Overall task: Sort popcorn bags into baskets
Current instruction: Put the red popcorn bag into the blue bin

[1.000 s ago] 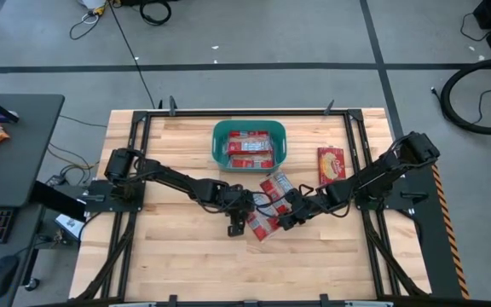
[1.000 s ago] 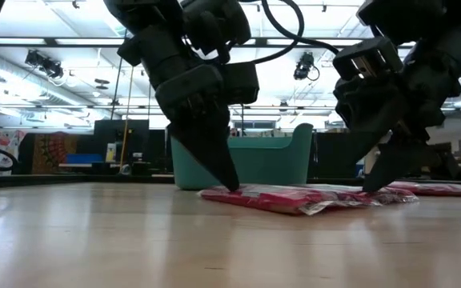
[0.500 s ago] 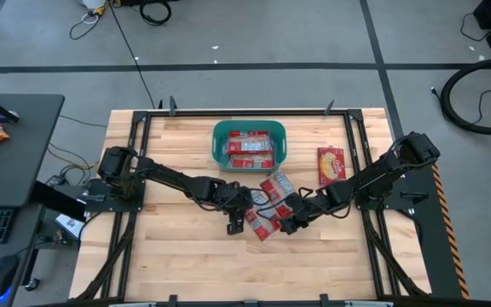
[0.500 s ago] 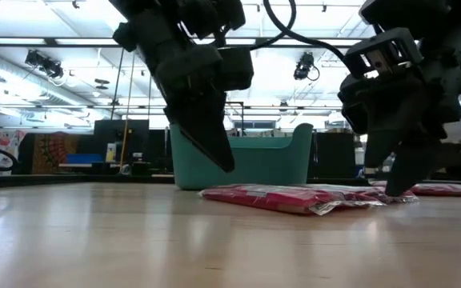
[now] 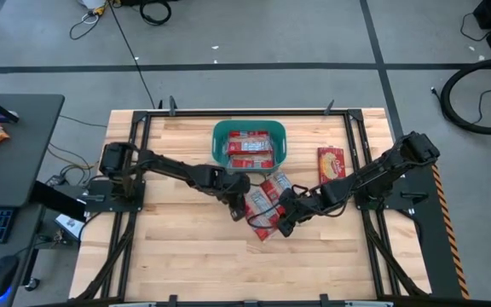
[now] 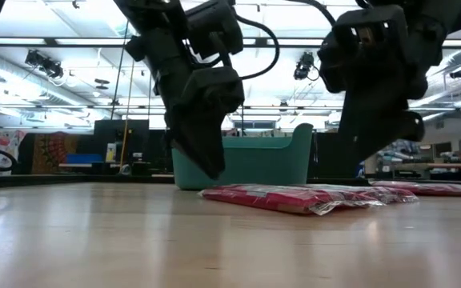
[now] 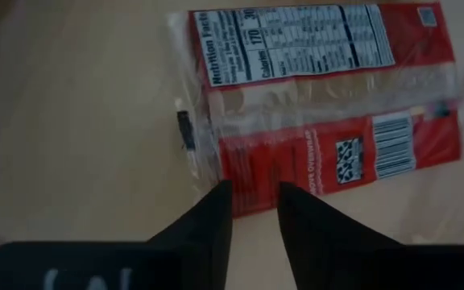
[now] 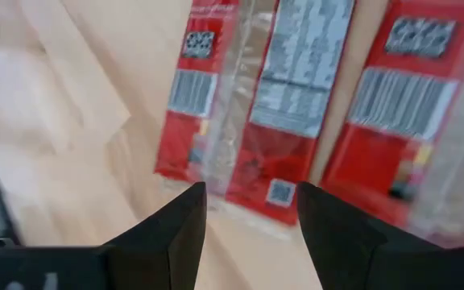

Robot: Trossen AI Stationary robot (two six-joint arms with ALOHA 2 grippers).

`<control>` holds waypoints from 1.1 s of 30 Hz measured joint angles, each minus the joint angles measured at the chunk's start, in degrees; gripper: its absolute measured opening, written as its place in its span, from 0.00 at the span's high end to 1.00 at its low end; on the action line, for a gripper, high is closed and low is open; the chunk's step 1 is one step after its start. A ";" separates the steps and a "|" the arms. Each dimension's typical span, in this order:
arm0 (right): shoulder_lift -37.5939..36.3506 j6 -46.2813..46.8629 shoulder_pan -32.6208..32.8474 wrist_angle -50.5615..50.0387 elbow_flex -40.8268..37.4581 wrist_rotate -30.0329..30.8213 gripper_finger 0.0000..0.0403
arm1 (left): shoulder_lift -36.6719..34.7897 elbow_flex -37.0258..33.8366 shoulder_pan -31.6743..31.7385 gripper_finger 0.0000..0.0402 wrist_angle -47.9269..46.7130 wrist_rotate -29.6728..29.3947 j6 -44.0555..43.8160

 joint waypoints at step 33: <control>0.04 -21.46 3.61 1.21 -0.09 4.35 0.51 | -14.08 -17.76 -1.99 0.65 24.20 -7.02 -7.82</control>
